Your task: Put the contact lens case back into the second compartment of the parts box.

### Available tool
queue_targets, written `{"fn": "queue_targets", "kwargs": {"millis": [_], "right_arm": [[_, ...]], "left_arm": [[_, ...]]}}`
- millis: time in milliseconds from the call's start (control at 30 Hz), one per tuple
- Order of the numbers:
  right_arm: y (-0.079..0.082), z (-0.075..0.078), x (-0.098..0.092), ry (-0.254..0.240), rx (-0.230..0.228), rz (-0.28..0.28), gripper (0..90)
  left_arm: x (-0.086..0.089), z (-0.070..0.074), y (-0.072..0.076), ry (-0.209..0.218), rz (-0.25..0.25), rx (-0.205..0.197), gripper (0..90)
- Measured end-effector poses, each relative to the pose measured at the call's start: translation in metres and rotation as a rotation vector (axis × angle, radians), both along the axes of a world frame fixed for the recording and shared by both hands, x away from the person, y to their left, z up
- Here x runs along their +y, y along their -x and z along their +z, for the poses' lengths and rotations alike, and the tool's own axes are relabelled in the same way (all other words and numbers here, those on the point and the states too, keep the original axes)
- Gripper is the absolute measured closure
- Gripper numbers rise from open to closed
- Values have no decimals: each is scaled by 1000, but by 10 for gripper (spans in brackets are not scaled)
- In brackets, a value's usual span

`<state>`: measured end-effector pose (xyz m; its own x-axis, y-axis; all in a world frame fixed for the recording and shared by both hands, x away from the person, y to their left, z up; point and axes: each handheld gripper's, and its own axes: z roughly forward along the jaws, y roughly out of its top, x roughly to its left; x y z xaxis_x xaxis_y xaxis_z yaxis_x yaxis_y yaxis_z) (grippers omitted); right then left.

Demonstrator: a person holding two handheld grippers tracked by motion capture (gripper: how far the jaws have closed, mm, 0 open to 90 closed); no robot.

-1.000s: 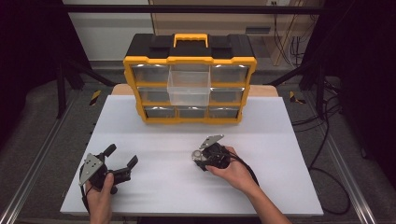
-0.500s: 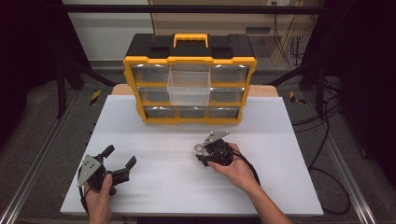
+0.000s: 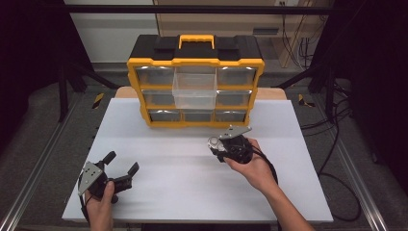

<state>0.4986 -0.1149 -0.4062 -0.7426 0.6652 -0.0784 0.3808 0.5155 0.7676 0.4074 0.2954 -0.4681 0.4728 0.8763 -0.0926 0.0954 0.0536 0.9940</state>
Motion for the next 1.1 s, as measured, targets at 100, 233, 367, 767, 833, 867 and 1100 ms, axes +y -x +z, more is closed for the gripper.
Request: {"fn": "queue_targets", "kwargs": {"millis": [100, 233, 367, 767, 833, 867, 1100], "right_arm": [[1, 14, -5, 5, -29, -3, 490], [2, 25, -10, 12, -48, -9, 491], [0, 43, -17, 20, -77, -28, 490], [-6, 81, -34, 18, -134, -78, 491], [-7, 85, -35, 12, -136, -82, 491], [-9, 92, -37, 10, -146, -88, 491], [-14, 120, -41, -8, -185, -114, 490]], "left_arm": [[-1, -1, -1, -18, 1, 2, 8], [-1, -1, 0, -16, -6, 3, 8], [-1, -1, -2, -17, 0, 2, 8], [-2, 0, -3, -18, -1, 0, 8], [-2, 0, -3, -15, -6, 2, 8], [-2, 0, -2, -15, -6, 1, 7], [-2, 0, -2, -17, -5, 1, 8]]}}
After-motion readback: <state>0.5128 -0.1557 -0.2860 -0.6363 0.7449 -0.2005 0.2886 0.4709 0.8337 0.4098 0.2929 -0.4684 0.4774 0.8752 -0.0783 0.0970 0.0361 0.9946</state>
